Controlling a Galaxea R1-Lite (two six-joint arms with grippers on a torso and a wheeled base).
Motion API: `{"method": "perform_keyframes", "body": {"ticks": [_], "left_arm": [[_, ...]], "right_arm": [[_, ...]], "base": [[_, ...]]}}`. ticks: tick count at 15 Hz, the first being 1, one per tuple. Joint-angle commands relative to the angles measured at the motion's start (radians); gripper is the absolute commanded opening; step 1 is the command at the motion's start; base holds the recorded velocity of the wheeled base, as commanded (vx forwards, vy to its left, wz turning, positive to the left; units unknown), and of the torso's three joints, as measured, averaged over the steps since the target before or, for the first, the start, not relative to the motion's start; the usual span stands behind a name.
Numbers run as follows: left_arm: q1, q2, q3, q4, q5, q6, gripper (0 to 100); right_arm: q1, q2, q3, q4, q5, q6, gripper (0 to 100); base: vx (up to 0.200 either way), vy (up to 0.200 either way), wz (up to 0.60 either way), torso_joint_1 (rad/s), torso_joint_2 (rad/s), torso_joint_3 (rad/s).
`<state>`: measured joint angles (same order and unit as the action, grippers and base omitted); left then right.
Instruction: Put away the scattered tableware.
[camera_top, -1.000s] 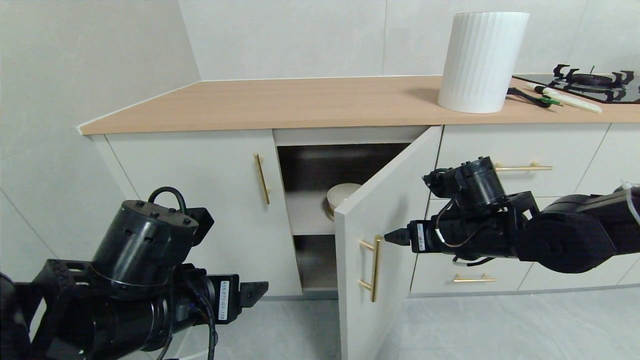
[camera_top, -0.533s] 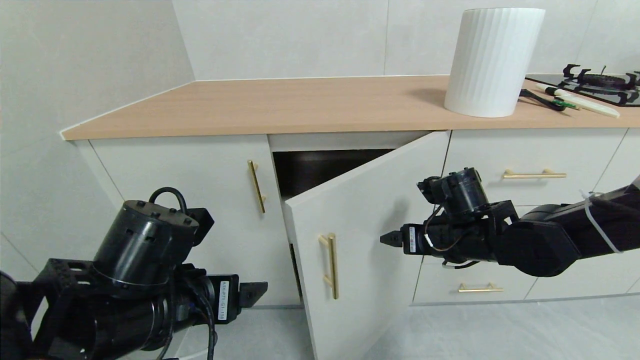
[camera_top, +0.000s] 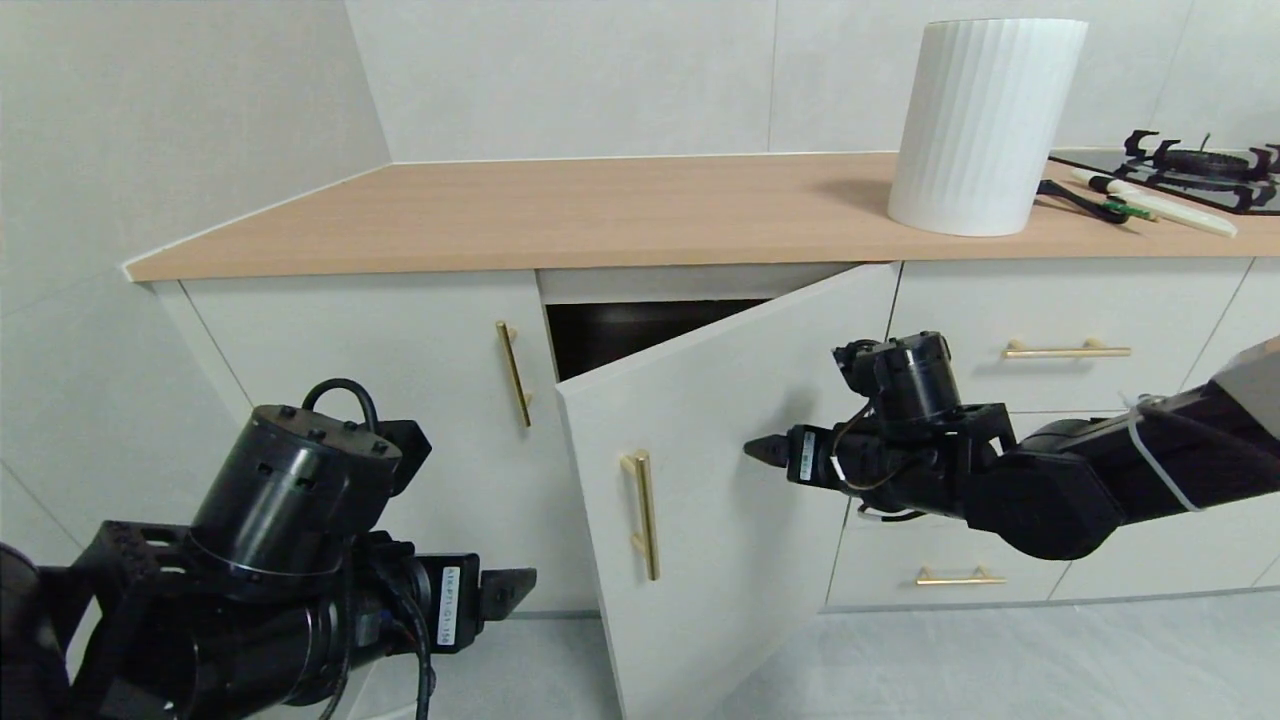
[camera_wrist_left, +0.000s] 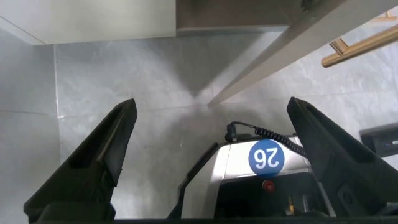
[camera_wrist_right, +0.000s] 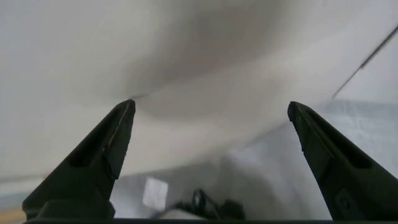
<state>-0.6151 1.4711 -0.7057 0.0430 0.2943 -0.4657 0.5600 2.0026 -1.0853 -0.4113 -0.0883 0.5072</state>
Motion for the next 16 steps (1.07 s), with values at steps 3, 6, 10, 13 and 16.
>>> {"method": "perform_keyframes", "body": {"ticks": [3, 6, 10, 13, 16], "left_arm": [[0.0, 0.003, 0.002, 0.0, 0.0, -0.001, 100], [0.0, 0.005, 0.002, 0.0, 0.0, -0.001, 100], [0.0, 0.006, 0.003, 0.0, 0.0, -0.001, 100], [0.0, 0.006, 0.003, 0.0, 0.0, -0.001, 100], [0.0, 0.008, 0.005, 0.0, 0.0, -0.001, 100]], "right_arm": [[0.001, 0.071, -0.031, -0.058, -0.048, 0.034, 100], [-0.003, 0.154, -0.107, -0.129, -0.12, 0.106, 100], [-0.029, 0.213, -0.154, -0.17, -0.159, 0.111, 100], [-0.049, 0.252, -0.205, -0.17, -0.202, 0.142, 100], [-0.065, 0.295, -0.251, -0.17, -0.249, 0.143, 100]], "base": [[0.0, 0.0, 0.0, 0.0, 0.0, 0.0], [0.0, 0.0, 0.0, 0.0, 0.0, 0.0], [0.0, 0.0, 0.0, 0.0, 0.0, 0.0], [0.0, 0.0, 0.0, 0.0, 0.0, 0.0], [0.0, 0.0, 0.0, 0.0, 0.0, 0.0]]}}
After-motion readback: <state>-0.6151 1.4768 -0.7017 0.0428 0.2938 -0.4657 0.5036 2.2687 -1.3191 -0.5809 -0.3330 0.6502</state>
